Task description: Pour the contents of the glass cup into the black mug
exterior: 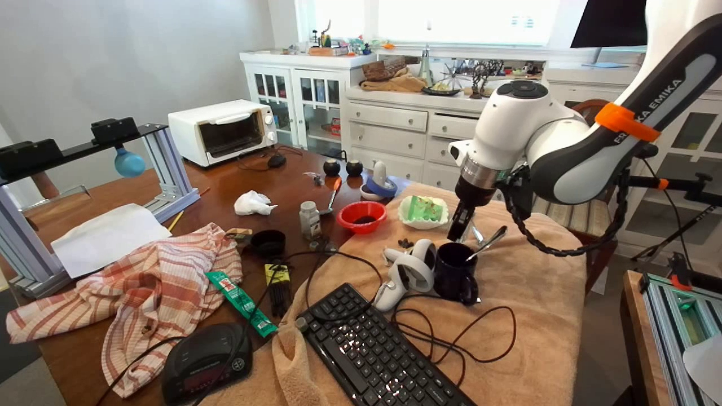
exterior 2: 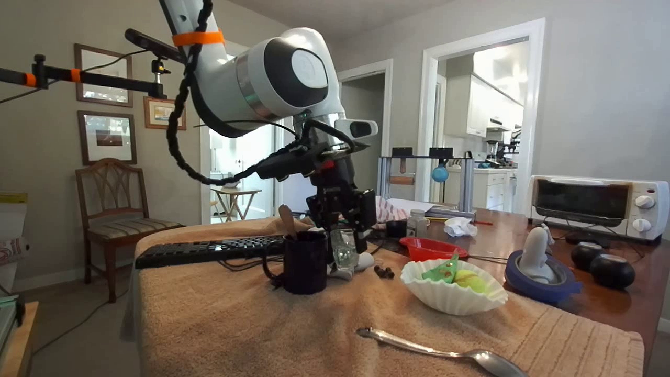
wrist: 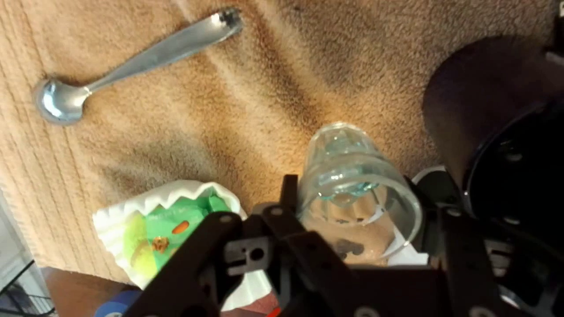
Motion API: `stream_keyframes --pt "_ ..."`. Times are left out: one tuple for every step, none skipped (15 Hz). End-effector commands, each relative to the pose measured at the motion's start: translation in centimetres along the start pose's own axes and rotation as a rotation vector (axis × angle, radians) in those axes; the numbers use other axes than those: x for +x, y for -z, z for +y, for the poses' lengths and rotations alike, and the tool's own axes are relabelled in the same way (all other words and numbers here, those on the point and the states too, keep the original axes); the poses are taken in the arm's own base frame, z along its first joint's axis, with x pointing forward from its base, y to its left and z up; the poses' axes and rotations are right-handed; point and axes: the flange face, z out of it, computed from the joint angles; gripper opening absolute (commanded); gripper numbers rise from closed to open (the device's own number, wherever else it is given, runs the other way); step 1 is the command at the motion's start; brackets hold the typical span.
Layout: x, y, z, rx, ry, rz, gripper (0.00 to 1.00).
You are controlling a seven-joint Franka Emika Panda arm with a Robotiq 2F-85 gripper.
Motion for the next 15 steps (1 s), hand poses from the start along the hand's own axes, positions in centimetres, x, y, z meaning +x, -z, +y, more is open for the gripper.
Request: stream_keyframes --pt "-1.6 0.6 0.1 -0.023 -0.113 -0.003 0.30" --pt "-1.8 0.4 0.3 -0.030 -0.140 -0.011 0.30" --pt "-2.0 0.4 0.3 -0.034 -0.161 -0.013 0.30" --pt "-2.1 0.3 0.6 -0.052 -0.210 -0.014 0.30" --pt "-2.2 0.3 0.7 -0.058 -0.237 -0.013 0.30" --pt "-2.2 0.4 0.8 -0.059 -0.259 0.001 0.30" --pt "-2.1 0.5 0.9 -0.066 -0.276 0.008 0.30" --pt "-1.6 0.7 0.7 -0.092 -0.267 0.014 0.30" --pt "-1.3 0.9 0.4 -0.118 -0.267 0.018 0.30" --pt "-1.0 1.2 -0.1 -0.147 -0.264 0.026 0.30" --pt "-0.9 1.3 -0.4 -0.165 -0.264 0.028 0.30" --pt "-0.9 1.4 -0.7 -0.176 -0.266 0.029 0.30" --pt "-0.8 1.5 -0.9 -0.191 -0.273 0.034 0.30" --pt "-0.6 1.8 -1.1 -0.208 -0.283 0.046 0.30" --pt "-0.4 2.0 -1.4 -0.215 -0.285 0.056 0.30"
